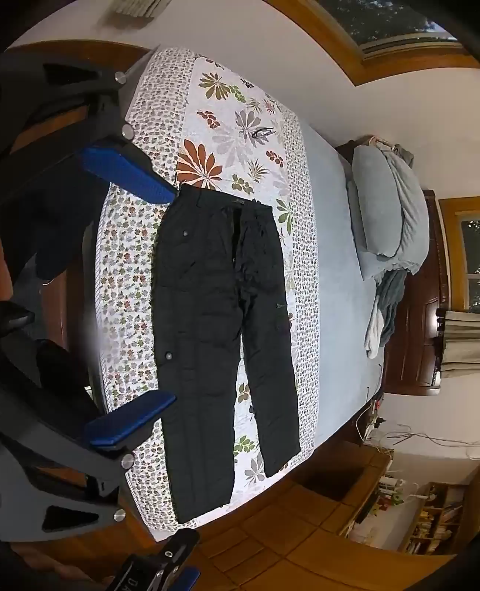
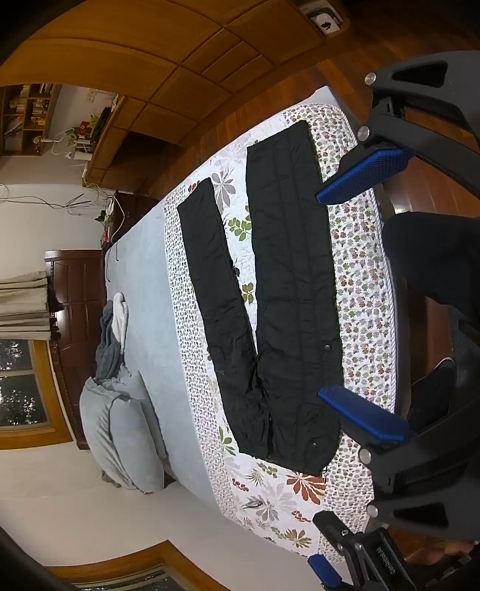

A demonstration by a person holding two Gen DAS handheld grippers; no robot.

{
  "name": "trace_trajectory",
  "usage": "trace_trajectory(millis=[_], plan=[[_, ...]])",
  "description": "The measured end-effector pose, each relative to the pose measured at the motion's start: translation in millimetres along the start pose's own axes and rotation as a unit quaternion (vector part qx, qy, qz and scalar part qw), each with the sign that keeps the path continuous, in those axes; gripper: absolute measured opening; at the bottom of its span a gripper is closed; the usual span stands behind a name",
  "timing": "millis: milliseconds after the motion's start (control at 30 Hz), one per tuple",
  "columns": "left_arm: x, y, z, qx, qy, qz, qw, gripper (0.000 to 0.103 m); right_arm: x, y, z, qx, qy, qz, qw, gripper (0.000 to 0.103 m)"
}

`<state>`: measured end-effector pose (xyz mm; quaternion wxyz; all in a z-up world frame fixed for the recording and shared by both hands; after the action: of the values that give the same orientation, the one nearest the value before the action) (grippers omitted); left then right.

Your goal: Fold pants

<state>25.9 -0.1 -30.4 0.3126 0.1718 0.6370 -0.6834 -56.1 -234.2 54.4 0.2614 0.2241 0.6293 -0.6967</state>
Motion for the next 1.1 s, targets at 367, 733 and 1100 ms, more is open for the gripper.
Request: trace_trajectory(millis=[367,733,1100], plan=[[-2.4,-3.8,1.2,-0.001,0.001,0.002,1.0,0.1,0.3,0.6,0.0,0.001,-0.001,-0.001,1.0,0.099],[-3.8,-6.0,-0.1,0.0,0.0,0.008,1.0,0.1,-2.5,2.5,-5.0,0.0,-0.003,0.001,1.0,0.1],[-4.1,-7.8,1.0,0.0,0.001,0.012,0.9999,0.1,-2.9,1.7,-4.6,0.001,-0.003,0.002,1.0,0.099]])
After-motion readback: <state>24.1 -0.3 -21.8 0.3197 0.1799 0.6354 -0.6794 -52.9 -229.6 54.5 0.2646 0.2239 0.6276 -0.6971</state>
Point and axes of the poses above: each gripper's, at about its wrist camera, not at the fingertips, and y roughly the way its jaws point, z to its right, x to its underside, the point moved 4 cm from there along y, roughly the way its jaws point, and after that the axes turned 14 degrees about -y, right-handed, at the moved point
